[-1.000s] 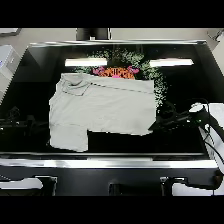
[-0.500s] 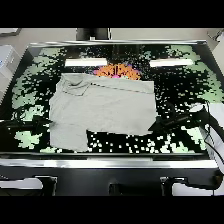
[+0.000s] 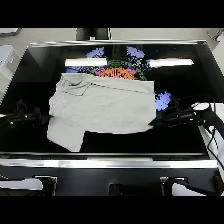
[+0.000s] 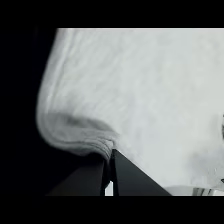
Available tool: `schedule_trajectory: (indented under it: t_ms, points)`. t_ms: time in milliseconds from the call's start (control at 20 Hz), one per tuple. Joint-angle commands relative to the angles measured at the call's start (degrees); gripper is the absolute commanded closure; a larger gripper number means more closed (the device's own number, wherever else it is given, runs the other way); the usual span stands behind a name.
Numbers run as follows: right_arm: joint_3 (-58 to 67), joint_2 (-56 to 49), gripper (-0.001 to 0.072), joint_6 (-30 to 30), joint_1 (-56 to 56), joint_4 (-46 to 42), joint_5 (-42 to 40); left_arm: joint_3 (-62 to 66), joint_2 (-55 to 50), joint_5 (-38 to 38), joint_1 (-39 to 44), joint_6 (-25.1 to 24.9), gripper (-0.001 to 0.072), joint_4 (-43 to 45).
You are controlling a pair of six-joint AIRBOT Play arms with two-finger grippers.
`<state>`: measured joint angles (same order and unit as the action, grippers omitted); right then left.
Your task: Fold the clothes and pants, and hang the long-sleeved shirts on hangers.
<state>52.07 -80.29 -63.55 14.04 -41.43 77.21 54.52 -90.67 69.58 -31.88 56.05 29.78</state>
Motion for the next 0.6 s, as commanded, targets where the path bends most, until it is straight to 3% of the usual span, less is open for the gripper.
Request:
schedule_trajectory:
  t_ms: [0, 150, 350, 450, 550]
  points:
    - [4.2, 3.5, 0.0678, 0.2, -2.6, 2.3, -6.4, 8.7, 0.8, 2.2, 3.6, 1.2, 0.0691, -5.0]
    - [15.8, 3.8, 0.0678, -6.7, -9.9, -6.3, -16.9, 25.3, 0.8, 1.4, 9.3, 5.8, 0.0691, -4.9]
    - [33.5, 3.8, 0.0678, -24.0, -16.2, -26.6, -31.9, 49.9, 0.8, -4.9, 13.7, 12.6, 0.0691, -4.7]
    - [41.9, 3.8, 0.0678, -29.8, -16.0, -32.8, -33.7, 62.0, 0.8, -7.7, 13.7, 16.1, 0.0691, -4.7]
    - [51.2, 3.9, 0.0678, -30.0, -16.0, -35.5, -30.8, 71.1, 1.9, -8.1, 12.9, 18.8, 0.0691, -4.7]
